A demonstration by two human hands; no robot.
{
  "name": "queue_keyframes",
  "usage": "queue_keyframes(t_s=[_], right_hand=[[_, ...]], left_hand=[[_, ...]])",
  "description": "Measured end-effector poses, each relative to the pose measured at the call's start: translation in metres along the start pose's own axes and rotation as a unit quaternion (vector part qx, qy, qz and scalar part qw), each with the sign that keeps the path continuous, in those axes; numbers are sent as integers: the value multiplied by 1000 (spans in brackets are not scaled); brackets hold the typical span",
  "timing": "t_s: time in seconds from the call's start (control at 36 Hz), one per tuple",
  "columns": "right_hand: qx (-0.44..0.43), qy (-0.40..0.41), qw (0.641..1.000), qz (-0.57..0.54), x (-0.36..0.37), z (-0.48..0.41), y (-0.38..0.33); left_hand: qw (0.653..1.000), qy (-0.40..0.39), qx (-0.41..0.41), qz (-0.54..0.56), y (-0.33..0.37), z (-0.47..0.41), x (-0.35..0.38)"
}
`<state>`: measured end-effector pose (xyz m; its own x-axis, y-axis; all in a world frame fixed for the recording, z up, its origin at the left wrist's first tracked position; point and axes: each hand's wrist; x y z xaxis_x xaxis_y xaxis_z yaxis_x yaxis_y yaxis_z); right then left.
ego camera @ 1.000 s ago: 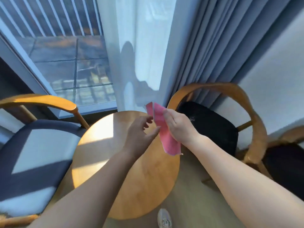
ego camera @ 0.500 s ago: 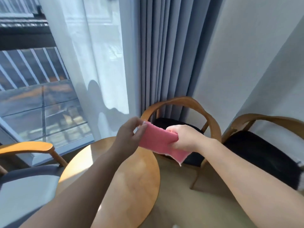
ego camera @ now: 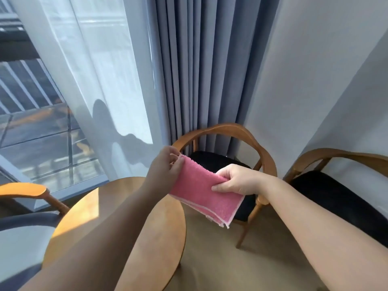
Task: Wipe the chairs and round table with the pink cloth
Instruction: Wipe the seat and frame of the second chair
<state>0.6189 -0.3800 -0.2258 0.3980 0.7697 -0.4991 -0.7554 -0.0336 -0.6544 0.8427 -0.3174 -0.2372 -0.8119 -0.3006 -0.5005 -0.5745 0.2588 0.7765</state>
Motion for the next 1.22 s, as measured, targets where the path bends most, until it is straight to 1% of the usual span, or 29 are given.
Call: queue_keyframes(t_s=[0.08,0.22,0.33,0.47,0.61,0.81,0.89,0.97,1.0,1.08,1.14,1.22], right_hand=[[-5,-11,1000,22,-26,-6,22],[-28,8,999,26,-64,-19,54],[-23,23,999,25,-86,-37,77],[-10,11,1000,21,-99,-69,98],[25,-7,999,36,-100,-114,109],[67,0,997,29,-111,-189,118],[93,12,996,15,-124,-218,121],[117,15,993,-7,-139,-247,125],[124,10,992,-18,-143,-256,126],[140,-27,988,-52,-150,-281,134],[144,-73,985,-53,-149,-296,141],[115,-147,981,-56,-142,-322,149]], left_hand=[[1000,5,-21,-10,8,-18,33],[999,8,-44,-10,16,-37,74],[998,25,-53,-10,13,-47,96],[993,25,-114,-4,-13,-54,117],[986,39,-159,11,-52,-62,130],[979,-4,-202,8,-117,-109,149],[982,-19,-189,23,-139,-139,157],[976,-74,-201,46,-160,-166,162],[974,-87,-205,47,-168,-172,164],[973,-91,-210,21,-192,-184,172],[970,-99,-223,8,-210,-186,180],[962,-114,-249,-15,-236,-187,193]])
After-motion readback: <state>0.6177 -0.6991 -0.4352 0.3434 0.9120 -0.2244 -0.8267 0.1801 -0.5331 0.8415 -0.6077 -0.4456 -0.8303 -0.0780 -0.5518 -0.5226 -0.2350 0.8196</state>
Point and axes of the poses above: each hand's wrist, its own z-axis away from the middle knuckle, its own x-axis out of the palm, y = z × x, and after that the axes turned 13 degrees about x, right-handed
